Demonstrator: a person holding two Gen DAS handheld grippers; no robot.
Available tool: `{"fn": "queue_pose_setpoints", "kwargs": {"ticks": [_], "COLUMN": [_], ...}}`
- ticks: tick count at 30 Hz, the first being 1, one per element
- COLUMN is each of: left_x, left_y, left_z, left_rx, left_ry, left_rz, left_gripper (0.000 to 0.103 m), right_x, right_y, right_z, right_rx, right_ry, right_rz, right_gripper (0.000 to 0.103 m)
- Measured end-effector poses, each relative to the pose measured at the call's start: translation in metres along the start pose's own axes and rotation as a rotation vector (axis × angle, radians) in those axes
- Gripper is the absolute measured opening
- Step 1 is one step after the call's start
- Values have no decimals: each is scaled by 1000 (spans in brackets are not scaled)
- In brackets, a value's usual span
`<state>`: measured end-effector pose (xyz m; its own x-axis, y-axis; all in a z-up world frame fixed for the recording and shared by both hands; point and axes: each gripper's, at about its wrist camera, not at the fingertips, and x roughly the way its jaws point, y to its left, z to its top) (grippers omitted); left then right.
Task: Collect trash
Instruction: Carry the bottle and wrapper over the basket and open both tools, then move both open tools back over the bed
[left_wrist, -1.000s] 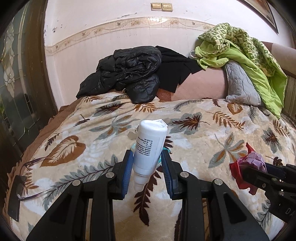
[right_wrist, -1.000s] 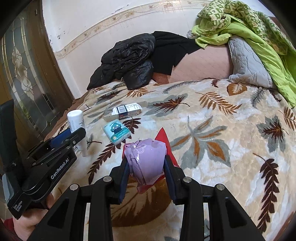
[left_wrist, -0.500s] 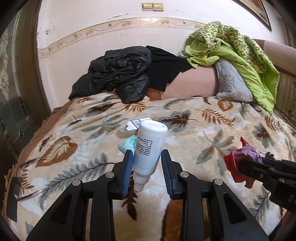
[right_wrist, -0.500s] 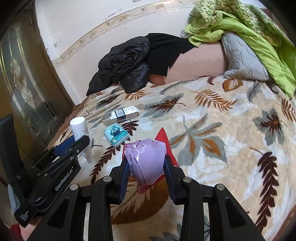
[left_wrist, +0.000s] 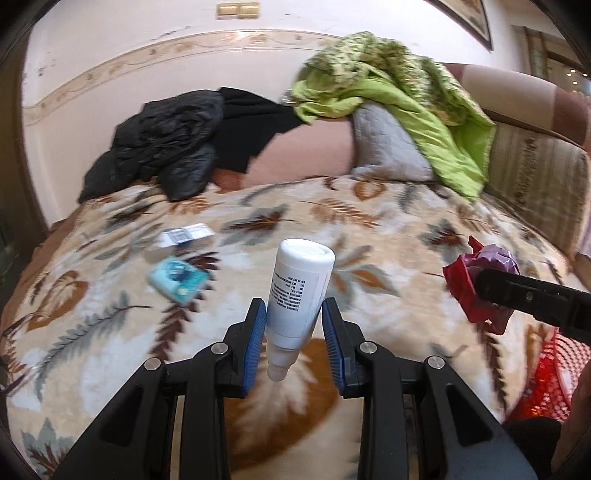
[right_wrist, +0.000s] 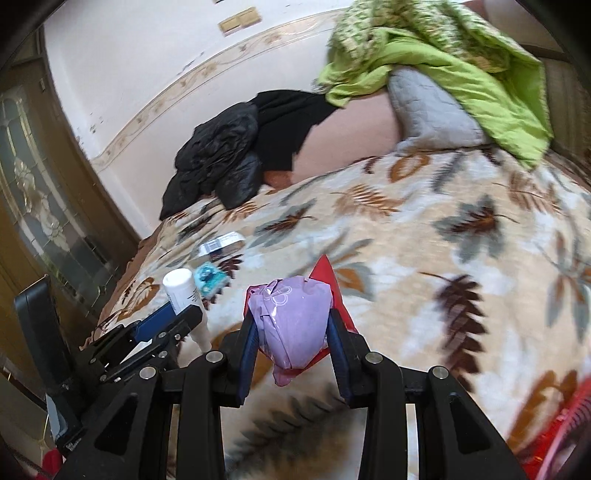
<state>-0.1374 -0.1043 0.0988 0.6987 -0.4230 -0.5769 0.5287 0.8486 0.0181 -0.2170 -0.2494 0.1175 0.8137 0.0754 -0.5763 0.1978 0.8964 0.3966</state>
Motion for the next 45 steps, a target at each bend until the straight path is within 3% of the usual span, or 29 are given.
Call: {"fn": "queue_pose_setpoints", "kwargs": {"ticks": [9, 16, 23, 30, 32, 35, 39, 45], "left_x": [-25, -44, -52, -44, -41, -40, -37, -30], "left_y": [-79, -149, -237, -304, -317, -320, -301, -255], "left_z": [2, 8, 3, -7, -9, -10, -2, 9], "left_rx": [84, 165, 252, 288, 291, 290, 261, 181], "left_ry": [16, 45, 153, 268, 311, 314, 296, 271], "left_rz": [-196, -365, -600, -730, -768, -769, -723, -651], "left_gripper": [30, 30, 30, 30, 30, 30, 31, 42], "right_x": [-89, -157, -206, -235, -235, -234, -234, -225], "right_y": [-73, -144, -192, -225, -233, -237, -240, -227], "right_z": [-17, -47, -72, -89, -90, -93, -92, -80], "right_rx": [95, 250, 366, 462, 478, 496, 504, 468], "right_ry": [-46, -64, -93, -140, -129, -113, -119, -123], "right_rz": [-124, -235, -312, -341, -335, -333, -337, -314], "right_gripper": [39, 39, 40, 43, 53, 67, 68, 68]}}
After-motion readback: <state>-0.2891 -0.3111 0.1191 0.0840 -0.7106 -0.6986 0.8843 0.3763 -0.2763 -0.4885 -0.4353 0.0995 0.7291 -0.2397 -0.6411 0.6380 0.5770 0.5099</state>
